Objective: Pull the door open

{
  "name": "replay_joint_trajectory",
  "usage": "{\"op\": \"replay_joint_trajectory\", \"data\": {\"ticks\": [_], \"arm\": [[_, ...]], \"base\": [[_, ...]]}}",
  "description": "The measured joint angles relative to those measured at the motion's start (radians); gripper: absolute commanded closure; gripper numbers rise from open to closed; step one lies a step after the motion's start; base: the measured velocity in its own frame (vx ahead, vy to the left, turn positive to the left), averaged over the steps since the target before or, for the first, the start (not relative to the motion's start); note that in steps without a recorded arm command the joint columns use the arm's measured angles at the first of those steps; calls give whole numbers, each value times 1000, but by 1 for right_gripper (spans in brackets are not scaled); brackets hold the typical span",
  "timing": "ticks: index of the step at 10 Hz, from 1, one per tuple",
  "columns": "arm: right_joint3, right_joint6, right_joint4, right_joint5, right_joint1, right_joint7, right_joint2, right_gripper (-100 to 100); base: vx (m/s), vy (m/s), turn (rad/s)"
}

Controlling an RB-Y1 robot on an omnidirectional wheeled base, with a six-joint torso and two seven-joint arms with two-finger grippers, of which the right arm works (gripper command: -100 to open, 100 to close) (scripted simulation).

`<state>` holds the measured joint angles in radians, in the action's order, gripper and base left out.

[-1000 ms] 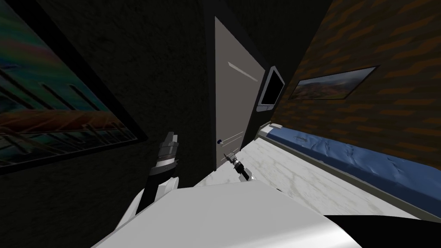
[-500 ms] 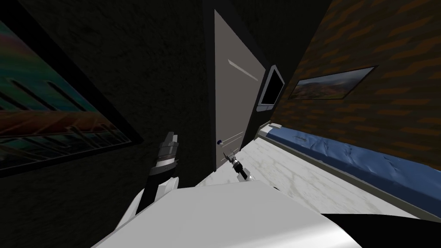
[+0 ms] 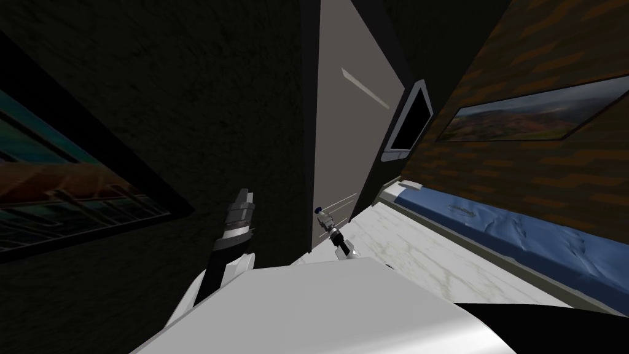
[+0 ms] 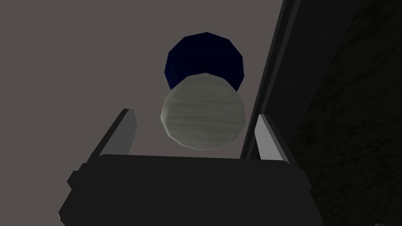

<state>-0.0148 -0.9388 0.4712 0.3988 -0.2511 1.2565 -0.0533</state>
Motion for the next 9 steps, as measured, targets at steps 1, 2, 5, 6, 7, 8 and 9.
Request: {"op": "replay_joint_trajectory", "data": {"ticks": [1,2,5,6,7,8,9], "arm": [[0,1,1,0,0,1,1,100],[-3,-1,0,1,0,0,4,100],[-2,0,0,1,0,-1,2,100],[-2,0,0,1,0,0,2,100],[-2,0,0,1,0,0,2,100],[-2,-2,-4,-5,-3,-14,1,100],[-4,0,4,-10,0,-35,-1,100]], "base": [[-25,4,-27],[-27,21,-17],[-3,3,-4],[0,0,0],[-47,-19,45],[-72,-39,36],[-88,-52,51]]}}
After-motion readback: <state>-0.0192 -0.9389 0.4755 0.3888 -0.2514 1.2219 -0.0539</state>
